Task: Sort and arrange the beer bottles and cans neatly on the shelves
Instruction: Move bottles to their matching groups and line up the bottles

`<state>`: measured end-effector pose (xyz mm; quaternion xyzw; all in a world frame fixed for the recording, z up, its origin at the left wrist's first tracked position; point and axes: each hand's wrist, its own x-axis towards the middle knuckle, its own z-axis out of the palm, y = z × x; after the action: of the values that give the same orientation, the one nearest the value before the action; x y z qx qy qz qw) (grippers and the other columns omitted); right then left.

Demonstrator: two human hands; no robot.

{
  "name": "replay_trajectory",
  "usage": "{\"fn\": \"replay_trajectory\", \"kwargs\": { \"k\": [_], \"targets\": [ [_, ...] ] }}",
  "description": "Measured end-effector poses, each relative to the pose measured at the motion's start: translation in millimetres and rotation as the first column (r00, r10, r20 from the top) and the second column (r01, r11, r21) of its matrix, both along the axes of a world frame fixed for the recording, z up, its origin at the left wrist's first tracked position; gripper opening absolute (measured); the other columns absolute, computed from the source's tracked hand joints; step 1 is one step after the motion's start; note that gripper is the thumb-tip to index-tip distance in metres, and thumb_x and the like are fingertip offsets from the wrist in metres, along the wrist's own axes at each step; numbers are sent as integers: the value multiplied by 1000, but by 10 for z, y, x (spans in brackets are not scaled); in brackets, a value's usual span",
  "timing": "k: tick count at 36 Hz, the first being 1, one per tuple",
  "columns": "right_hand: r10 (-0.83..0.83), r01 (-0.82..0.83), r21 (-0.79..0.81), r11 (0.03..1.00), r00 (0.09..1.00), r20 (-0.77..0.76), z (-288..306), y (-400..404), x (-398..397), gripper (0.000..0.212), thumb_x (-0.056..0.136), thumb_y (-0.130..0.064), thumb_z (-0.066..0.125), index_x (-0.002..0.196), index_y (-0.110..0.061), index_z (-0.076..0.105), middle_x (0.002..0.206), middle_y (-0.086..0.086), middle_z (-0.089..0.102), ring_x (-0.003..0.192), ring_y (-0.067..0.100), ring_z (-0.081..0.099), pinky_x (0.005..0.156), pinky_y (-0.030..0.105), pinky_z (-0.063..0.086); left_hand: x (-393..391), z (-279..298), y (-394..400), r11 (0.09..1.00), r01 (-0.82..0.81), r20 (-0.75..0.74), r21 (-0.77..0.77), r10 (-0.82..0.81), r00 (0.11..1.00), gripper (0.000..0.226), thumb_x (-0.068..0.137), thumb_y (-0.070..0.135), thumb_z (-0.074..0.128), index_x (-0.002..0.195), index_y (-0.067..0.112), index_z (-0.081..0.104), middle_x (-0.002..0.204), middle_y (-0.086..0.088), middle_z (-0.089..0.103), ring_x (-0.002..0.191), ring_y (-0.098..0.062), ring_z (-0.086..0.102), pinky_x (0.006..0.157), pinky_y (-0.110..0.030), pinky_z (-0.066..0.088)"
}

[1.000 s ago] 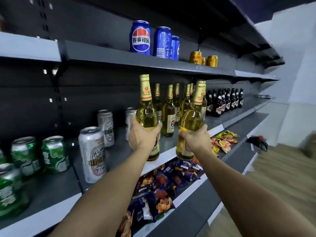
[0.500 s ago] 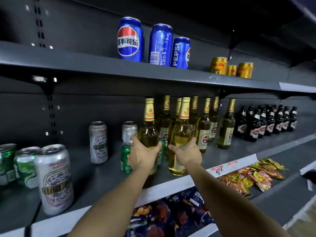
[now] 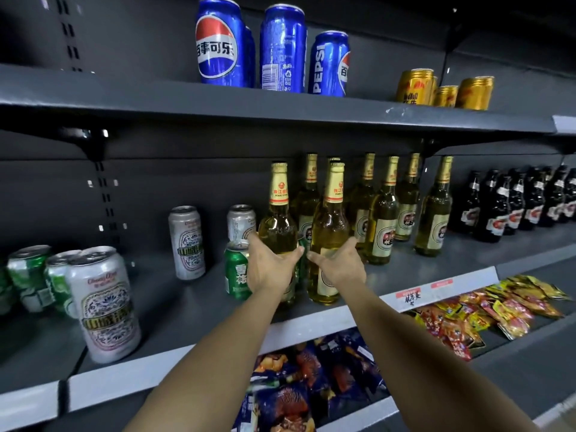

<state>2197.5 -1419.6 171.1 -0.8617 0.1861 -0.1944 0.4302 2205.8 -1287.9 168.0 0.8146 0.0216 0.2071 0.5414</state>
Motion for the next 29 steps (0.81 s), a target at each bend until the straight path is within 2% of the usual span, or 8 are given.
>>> {"fn": "replay_trajectory", "kwargs": {
  "k": [5, 8, 11, 15, 17, 20, 24, 29],
  "targets": [
    [-21, 21, -1, 1000, 1000, -5, -12, 27, -60, 88, 76, -44, 78, 138, -14, 24, 135, 9, 48, 123, 30, 51, 96, 42, 44, -33, 37, 80, 996, 84, -22, -33, -85, 996, 76, 72, 39, 83, 127, 15, 35, 129, -7, 57, 118, -29, 56, 89, -37, 47],
    [-86, 87, -33, 996, 996, 19, -80, 50, -176, 90, 78, -43, 77, 143, -12, 22, 142, 12, 42, 130, 33, 44, 100, 46, 41, -125, 50, 175, 995, 95, 11, -17, -94, 995, 74, 76, 38, 81, 131, 15, 37, 131, -6, 56, 120, -27, 55, 94, -37, 46],
    [-214, 221, -82, 972, 973, 89, -205, 133, -388, 77, 85, -43, 69, 140, -6, 29, 138, 16, 44, 126, 35, 44, 97, 46, 42, -290, -14, 343, 996, 84, 60, 16, -85, 995, 69, 79, 40, 77, 134, 18, 40, 130, -2, 57, 119, -23, 55, 96, -38, 48],
    [-305, 362, -173, 916, 908, 286, -338, 392, -721, 42, 92, -36, 60, 117, -4, 48, 114, 18, 57, 106, 35, 54, 81, 40, 45, -583, -160, 673, 988, 70, 137, 140, -89, 987, 49, 88, 41, 67, 127, 20, 46, 123, 0, 58, 113, -20, 56, 88, -37, 49],
    [-211, 309, -255, 916, 913, 349, -410, 674, -849, 31, 91, -25, 61, 112, -3, 52, 105, 18, 59, 98, 36, 57, 75, 40, 46, -734, -235, 972, 979, 42, 148, 199, -73, 986, 42, 91, 41, 61, 125, 21, 47, 118, 3, 59, 107, -18, 58, 82, -34, 49],
    [-30, 175, -391, 904, 936, 351, -496, 1224, -987, 25, 88, -16, 63, 106, -1, 55, 96, 20, 61, 90, 39, 60, 68, 40, 46, -926, -339, 1469, 959, -8, 158, 282, -38, 987, 39, 95, 42, 55, 128, 23, 46, 110, 7, 58, 96, -16, 59, 76, -34, 48],
    [138, 10, -406, 914, 933, 332, -446, 2009, -1113, 22, 89, -17, 61, 108, -5, 59, 97, 14, 64, 91, 36, 61, 70, 38, 46, -1146, -376, 2129, 941, -93, 185, 326, 33, 982, 31, 96, 39, 52, 120, 19, 52, 100, 4, 59, 89, -18, 59, 68, -29, 39],
    [404, -189, -554, 810, 866, 295, -308, 2878, -1196, 17, 89, -20, 60, 103, -9, 60, 93, 10, 63, 87, 33, 61, 67, 36, 43, -1360, -283, 2902, 896, -261, 227, 358, 187, 956, 27, 97, 41, 50, 112, 19, 54, 100, 0, 62, 86, -22, 60, 70, -37, 49]
  ]
}}
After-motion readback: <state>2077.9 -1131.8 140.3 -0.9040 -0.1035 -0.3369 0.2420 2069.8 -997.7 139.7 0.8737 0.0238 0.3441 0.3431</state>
